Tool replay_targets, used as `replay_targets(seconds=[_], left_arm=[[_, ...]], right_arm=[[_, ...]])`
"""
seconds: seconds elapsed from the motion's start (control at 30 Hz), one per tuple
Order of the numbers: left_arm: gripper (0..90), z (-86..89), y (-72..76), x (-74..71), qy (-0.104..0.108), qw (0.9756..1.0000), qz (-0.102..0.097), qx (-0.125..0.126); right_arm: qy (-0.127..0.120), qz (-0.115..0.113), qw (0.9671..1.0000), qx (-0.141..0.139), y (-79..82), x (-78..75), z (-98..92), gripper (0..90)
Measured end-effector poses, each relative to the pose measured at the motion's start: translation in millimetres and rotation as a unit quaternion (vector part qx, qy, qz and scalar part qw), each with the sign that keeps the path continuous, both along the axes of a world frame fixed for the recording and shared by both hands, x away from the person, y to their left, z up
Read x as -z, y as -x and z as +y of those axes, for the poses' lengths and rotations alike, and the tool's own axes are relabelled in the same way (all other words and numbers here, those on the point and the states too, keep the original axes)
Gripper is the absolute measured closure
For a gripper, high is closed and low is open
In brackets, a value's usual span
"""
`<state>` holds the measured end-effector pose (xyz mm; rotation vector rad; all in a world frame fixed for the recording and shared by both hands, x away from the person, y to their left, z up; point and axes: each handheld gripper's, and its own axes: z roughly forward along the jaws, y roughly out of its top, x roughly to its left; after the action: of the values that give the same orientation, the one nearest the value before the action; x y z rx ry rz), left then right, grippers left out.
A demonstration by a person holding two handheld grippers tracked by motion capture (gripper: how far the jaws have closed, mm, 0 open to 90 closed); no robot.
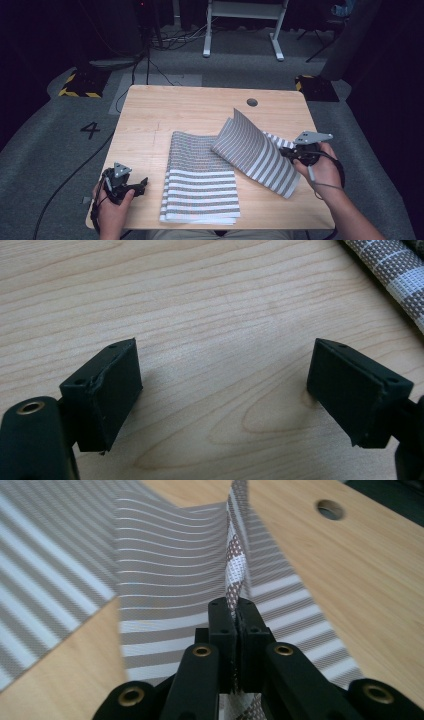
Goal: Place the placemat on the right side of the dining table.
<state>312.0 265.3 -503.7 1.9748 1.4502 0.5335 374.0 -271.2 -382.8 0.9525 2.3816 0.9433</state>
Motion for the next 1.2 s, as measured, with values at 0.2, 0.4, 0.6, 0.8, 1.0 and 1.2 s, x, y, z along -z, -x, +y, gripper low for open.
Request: replay_targets(seconds=[0.2,0.4,0.6,0.8,1.0,1.2], left_arm=[[14.5,0.0,0.0,0.0,0.000,1.0000,0.000,0.000],[14.5,0.0,0.0,0.0,0.000,1.0000,0.000,0.000],[14.5,0.0,0.0,0.0,0.000,1.0000,0.000,0.000],[14.5,0.0,0.0,0.0,0.000,1.0000,0.000,0.000],[14.5,-0.1,0.1,0.0,0.000,1.0000,0.000,0.000],[14.5,-0.1,0.1,0.0,0.000,1.0000,0.000,0.000]], right_arm=[[0.008,0.012,0.9981,-0.059,17.3,10.0,29.4,87.6],[-0.010,0.052,0.9906,-0.126,39.4,27.1,62.1,86.8],[-0.005,0.092,0.9807,-0.172,55.5,42.4,79.5,86.5],[0.011,0.156,0.9676,-0.198,66.8,63.7,88.3,84.2],[-0.071,0.141,0.9681,-0.195,72.9,56.6,86.0,45.5],[-0.112,0.106,0.9738,-0.167,59.9,42.4,67.4,40.0]])
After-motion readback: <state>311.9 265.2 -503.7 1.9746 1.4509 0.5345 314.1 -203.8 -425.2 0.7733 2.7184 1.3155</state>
